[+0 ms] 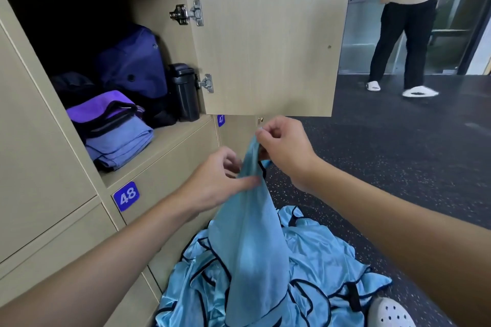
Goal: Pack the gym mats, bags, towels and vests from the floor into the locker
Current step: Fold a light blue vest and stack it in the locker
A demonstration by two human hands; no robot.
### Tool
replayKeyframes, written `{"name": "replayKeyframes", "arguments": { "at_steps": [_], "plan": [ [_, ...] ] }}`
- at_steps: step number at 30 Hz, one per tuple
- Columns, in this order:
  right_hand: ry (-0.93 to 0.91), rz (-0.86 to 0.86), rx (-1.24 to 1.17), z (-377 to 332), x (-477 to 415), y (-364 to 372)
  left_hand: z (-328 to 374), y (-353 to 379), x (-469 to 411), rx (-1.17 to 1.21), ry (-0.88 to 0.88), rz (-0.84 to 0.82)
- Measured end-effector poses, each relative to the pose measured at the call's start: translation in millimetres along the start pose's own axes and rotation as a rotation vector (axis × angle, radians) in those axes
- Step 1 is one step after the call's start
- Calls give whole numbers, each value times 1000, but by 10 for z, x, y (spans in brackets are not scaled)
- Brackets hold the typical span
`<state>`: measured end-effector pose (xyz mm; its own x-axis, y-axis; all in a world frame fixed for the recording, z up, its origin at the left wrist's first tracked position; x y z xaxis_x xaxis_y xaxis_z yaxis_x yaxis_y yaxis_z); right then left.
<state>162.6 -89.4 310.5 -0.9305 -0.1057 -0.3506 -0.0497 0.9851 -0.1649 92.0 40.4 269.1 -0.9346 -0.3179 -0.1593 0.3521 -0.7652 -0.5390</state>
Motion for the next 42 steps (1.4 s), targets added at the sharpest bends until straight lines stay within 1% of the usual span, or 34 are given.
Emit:
{"name": "replayKeyframes", "arguments": {
  "at_steps": [2, 4, 7, 10, 12, 15, 17, 19, 21, 24, 26, 27, 28, 31, 32, 33, 36, 38, 42],
  "plan": [
    [42, 11, -63, 3, -13, -18, 6, 104, 34, -74, 48, -51],
    [60, 4, -109, -14, -13, -25, 21, 168, 60, -77, 83, -70],
    [60, 23, -151, -25, -26, -71, 54, 104, 40, -48, 119, 20],
    [70, 23, -176, 8, -54, -103, 74, -39, -21, 40, 97, 163],
    [81, -39, -94, 73, -44, -63, 78, -174, -69, 151, 40, 259],
    [85, -214, 66, 194, 58, 106, 86, -328, -117, 339, -45, 361],
    [27, -353, 143, 187, 211, 252, 98, -415, -152, 436, -66, 407],
    [-76, -426, 281, 171, 313, 333, 136, -504, -181, 499, -55, 436],
    [-176, -412, 397, 126, 326, 341, 190, -598, -200, 528, -28, 459],
    [-247, -330, 391, -8, 272, 292, 215, -740, -204, 549, -17, 510],
    [-246, -246, 359, -55, 201, 221, 203, -745, -229, 581, -7, 490],
    [-243, -205, 338, -68, 172, 187, 197, -694, -240, 561, -3, 442],
    [-230, -175, 309, -68, 150, 163, 173, -592, -257, 505, -5, 353],
    [-151, -116, 212, 14, 79, 124, 79, -166, -151, 241, -22, 26],
    [-125, -95, 183, 39, 60, 110, 62, -64, -94, 180, -8, -35],
    [-108, -75, 156, 56, 41, 95, 43, -7, -57, 137, 8, -58],
    [-84, -16, 86, 46, -14, 8, -5, -8, -45, 64, 42, -23],
    [-68, 18, 69, 56, -63, -70, -6, -40, -47, 66, 43, -4],
    [-19, 1, 112, 188, -137, -142, 100, -203, -60, 136, 49, 164]
  ]
}}
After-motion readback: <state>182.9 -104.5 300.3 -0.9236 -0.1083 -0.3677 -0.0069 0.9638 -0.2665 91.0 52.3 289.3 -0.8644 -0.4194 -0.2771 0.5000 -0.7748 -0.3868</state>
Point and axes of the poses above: each hand's wrist, its own x-axis away from the middle knuckle, its own y-axis out of the palm, z = x × y, the point moved 10 cm from there along -x, towards the middle knuckle, and after that the axes turned 9 degrees about z, right-handed, at the moved point
